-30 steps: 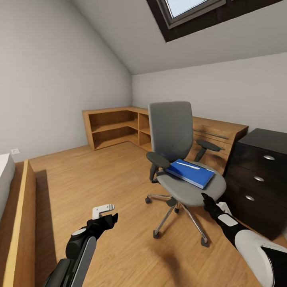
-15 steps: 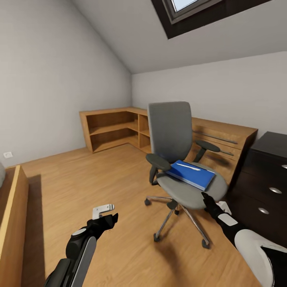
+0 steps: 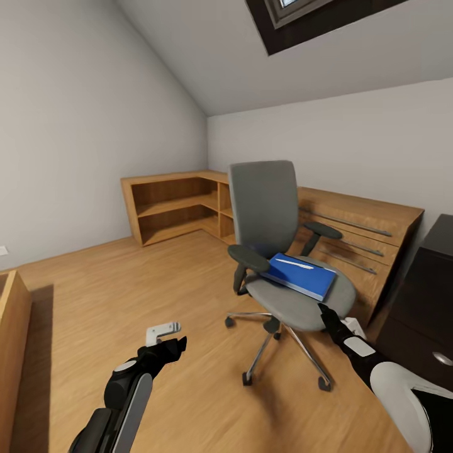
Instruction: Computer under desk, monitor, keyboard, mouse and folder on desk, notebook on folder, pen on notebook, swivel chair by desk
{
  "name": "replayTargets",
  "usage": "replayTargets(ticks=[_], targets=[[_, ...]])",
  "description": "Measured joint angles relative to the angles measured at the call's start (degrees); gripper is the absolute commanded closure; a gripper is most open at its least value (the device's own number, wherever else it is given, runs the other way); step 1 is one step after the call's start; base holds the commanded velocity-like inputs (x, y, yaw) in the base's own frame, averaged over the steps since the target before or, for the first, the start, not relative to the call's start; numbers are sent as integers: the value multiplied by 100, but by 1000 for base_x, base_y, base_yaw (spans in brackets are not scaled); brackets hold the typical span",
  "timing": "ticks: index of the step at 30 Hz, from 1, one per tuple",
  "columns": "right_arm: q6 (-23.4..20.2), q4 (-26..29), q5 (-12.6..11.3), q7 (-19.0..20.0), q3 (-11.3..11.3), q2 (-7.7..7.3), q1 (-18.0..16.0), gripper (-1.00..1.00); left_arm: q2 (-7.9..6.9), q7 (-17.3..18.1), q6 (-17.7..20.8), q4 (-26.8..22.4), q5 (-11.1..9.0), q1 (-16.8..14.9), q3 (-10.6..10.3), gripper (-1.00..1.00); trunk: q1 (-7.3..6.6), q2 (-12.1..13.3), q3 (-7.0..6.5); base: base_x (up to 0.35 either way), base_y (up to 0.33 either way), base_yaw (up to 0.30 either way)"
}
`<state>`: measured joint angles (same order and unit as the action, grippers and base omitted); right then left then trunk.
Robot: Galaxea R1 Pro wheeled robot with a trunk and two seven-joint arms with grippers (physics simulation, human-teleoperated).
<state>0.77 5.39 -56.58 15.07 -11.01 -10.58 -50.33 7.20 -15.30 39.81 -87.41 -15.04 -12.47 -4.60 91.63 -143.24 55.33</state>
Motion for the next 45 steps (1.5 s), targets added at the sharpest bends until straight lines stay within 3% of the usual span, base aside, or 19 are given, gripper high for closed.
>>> replayTargets(ticks=[7,19,29,45], targets=[[18,-11,2,-5,-100,0,-2,-100,0,0,6,-1,-1,1,1,-100,4,1,0,170,0,99],[18,-8,0,-4,-50,1,-2,-100,17,0,0,72,-1,3,-7,-100,4,1,0,1,0,169],[6,-3,-1,7,25,2,-2,-100,9,0,-1,80,-1,0,-157,-100,5,2,0,-9,0,147],[30,-115,2,10,122,2,2,-100,9,0,-1,81,0,1,-159,-100,9,3,1,-304,-22,3]])
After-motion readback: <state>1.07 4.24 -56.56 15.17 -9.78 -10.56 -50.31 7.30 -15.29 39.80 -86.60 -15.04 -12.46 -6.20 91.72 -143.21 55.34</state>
